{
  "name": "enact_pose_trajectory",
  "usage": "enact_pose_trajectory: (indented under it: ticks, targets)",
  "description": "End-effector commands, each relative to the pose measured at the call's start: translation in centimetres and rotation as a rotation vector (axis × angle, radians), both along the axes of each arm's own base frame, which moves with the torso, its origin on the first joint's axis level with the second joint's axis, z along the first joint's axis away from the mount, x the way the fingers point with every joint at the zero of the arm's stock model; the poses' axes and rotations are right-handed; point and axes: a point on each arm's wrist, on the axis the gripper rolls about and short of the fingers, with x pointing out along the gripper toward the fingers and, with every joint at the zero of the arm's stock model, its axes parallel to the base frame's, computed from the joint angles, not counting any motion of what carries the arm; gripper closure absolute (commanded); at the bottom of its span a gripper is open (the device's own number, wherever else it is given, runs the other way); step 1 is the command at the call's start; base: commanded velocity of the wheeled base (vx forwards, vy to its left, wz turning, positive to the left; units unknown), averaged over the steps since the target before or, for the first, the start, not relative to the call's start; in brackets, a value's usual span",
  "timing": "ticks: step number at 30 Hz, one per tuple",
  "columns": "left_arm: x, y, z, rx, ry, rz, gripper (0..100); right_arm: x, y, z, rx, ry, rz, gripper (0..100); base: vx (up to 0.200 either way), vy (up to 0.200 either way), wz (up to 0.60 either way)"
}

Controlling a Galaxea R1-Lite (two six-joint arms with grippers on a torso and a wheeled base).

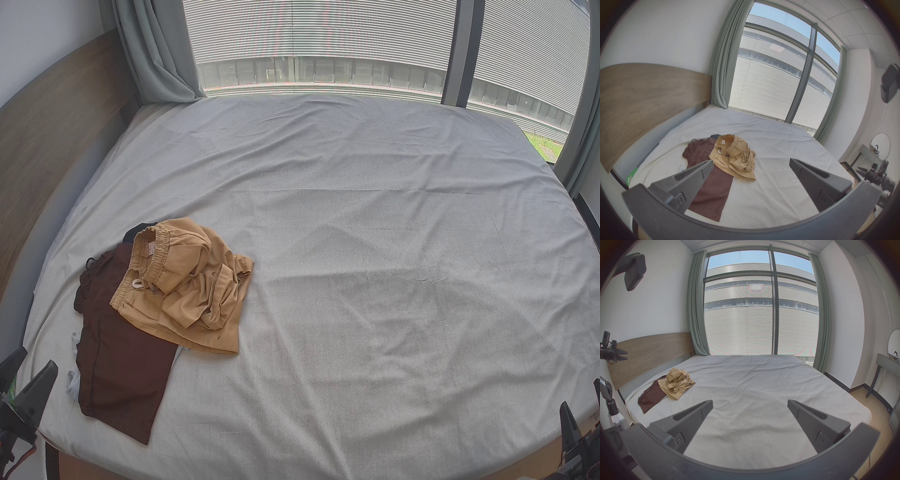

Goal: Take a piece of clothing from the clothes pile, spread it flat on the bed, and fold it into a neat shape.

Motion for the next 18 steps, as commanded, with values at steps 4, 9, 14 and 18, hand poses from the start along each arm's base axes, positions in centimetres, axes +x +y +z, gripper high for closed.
enact_pose_trajectory:
  ticks: [4, 9, 14, 18]
  targets:
    - [3.2, -0.3, 0.8, -0.040, 0.118, -0.004, 0, 0.0, 0.0, -0.5, 0.000, 0.001, 0.001, 0, 0.000, 0.000, 0.00]
    - [4.0, -0.5, 1.0, -0.050, 0.122, -0.078, 0, 0.0, 0.0, -0.5, 0.000, 0.003, 0.001, 0, 0.000, 0.000, 0.00]
    - [4.9, -0.6, 0.8, -0.060, 0.167, -0.135, 0, 0.0, 0.0, -0.5, 0.000, 0.001, 0.001, 0, 0.000, 0.000, 0.00]
    - [5.4, -0.6, 0.6, -0.062, 0.199, -0.130, 0, 0.0, 0.0, -0.5, 0.000, 0.003, 0.001, 0, 0.000, 0.000, 0.00]
